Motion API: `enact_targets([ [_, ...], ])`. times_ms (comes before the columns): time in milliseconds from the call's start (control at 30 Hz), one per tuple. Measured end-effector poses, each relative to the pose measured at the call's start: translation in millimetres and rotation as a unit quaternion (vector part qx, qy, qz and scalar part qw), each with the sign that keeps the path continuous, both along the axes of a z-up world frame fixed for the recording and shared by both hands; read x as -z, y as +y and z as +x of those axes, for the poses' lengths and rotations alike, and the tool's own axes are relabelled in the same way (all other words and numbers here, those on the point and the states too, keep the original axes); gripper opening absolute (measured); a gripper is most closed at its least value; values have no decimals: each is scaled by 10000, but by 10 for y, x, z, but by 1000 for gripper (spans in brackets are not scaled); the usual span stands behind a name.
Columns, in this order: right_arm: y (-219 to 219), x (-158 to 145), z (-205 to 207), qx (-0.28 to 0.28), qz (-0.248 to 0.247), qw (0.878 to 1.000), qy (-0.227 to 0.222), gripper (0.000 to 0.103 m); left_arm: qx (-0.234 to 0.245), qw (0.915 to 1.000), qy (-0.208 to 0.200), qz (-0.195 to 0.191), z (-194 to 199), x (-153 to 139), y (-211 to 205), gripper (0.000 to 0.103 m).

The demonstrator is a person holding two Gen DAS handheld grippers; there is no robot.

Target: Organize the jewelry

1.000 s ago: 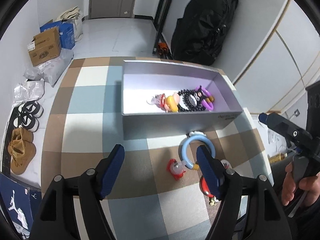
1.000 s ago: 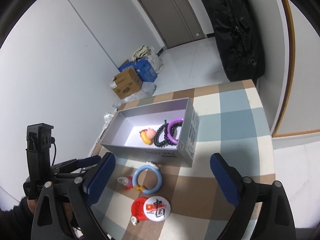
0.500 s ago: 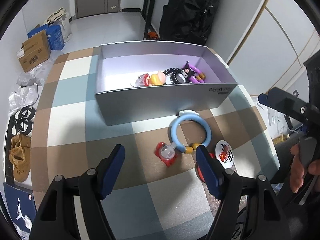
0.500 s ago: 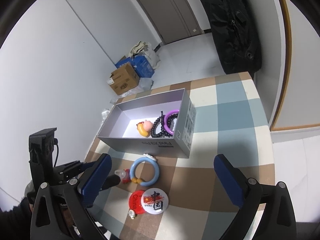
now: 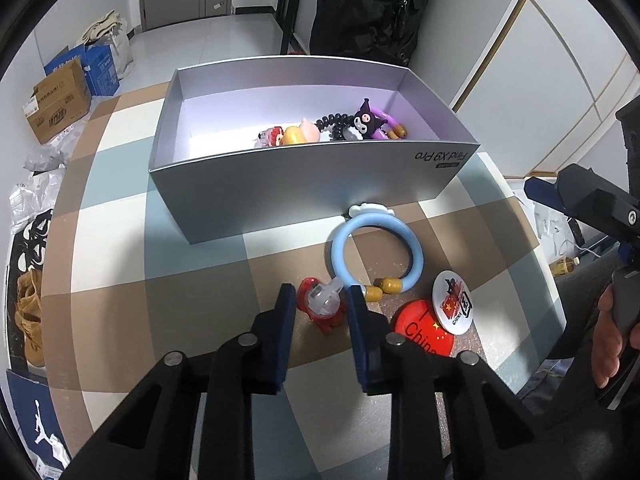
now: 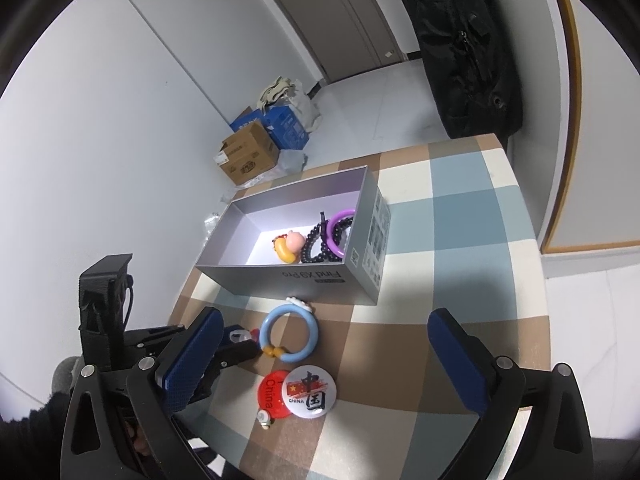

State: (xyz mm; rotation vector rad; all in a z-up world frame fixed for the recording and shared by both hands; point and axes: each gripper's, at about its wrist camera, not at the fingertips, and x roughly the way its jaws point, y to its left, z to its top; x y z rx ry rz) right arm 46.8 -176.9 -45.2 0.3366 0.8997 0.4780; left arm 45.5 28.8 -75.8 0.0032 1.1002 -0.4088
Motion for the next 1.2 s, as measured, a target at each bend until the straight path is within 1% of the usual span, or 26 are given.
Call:
enact_targets([
  [200, 1, 4, -1, -21, -8, 10000, 24, 103, 27, 10000, 27, -5, 27, -5, 11, 15],
  [400, -5, 11, -37, -31, -52, 10000, 22, 103, 78, 9998, -28, 153, 10, -25, -34, 12],
  [667, -39, 58, -92, 14, -110, 9998, 151, 103, 26, 9999, 59, 103, -18, -27, 12, 12],
  [867, 10, 108, -195, -47, -197, 9995, 251, 102, -113, 9999, 27, 29, -12, -60, 76, 12],
  [933, 43, 136, -232, -100, -207, 9993, 303, 100, -160, 9999, 13, 1, -7, -74, 100, 12],
  [1033, 149, 195, -330, -247, -283, 9985, 405, 91, -250, 9997, -20, -64, -6, -106, 144, 12],
  [1200, 348, 289, -473, -506, -423, 9964, 537, 73, -397, 9990, -88, -203, -18, -160, 199, 12],
])
